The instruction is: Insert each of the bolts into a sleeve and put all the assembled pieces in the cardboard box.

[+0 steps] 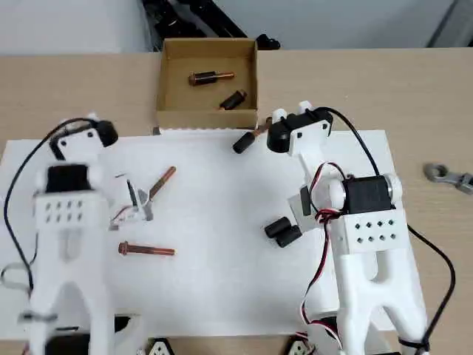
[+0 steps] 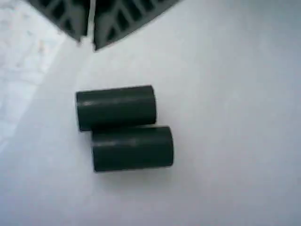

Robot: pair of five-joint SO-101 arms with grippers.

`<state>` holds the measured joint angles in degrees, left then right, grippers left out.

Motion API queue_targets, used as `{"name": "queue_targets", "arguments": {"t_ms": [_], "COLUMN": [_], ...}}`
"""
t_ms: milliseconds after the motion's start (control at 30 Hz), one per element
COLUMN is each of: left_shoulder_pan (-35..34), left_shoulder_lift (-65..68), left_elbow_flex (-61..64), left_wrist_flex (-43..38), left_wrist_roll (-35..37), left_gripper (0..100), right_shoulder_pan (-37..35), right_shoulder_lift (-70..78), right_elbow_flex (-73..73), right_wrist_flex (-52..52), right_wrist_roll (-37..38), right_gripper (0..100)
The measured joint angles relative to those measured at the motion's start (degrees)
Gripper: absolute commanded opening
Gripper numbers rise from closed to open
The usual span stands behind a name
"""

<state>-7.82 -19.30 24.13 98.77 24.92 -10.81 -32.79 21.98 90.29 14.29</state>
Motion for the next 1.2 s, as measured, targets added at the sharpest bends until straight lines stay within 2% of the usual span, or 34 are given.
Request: {"name": "queue_targets", "arguments": {"t_ms": [200,600,1033,1200], "left_shoulder_pan": [-1.5,-1.6,-1.6,-1.6], "left_shoulder_lift": [12.6,13.2,13.2,13.2], "left_elbow_flex": [-3.5,-5.3,-0.7,2.8], "left_wrist_flex": [0.0,0.0,-0.1,-2.8], "left_wrist_roll": [4.7,6.1,4.9,3.8], "left_gripper": [16,24,24,24], "right_shoulder_pan": [0.0,0.0,0.1,0.0], "right_shoulder_lift": [0.0,0.0,0.0,0.0], "right_elbow_flex": [0.0,0.0,0.0,0.0], "right_wrist_flex": [0.0,0.0,0.0,0.0], "right_wrist_roll": [0.0,0.0,0.0,0.0], "right_gripper": [0.4,0.4,0.4,0.4]}}
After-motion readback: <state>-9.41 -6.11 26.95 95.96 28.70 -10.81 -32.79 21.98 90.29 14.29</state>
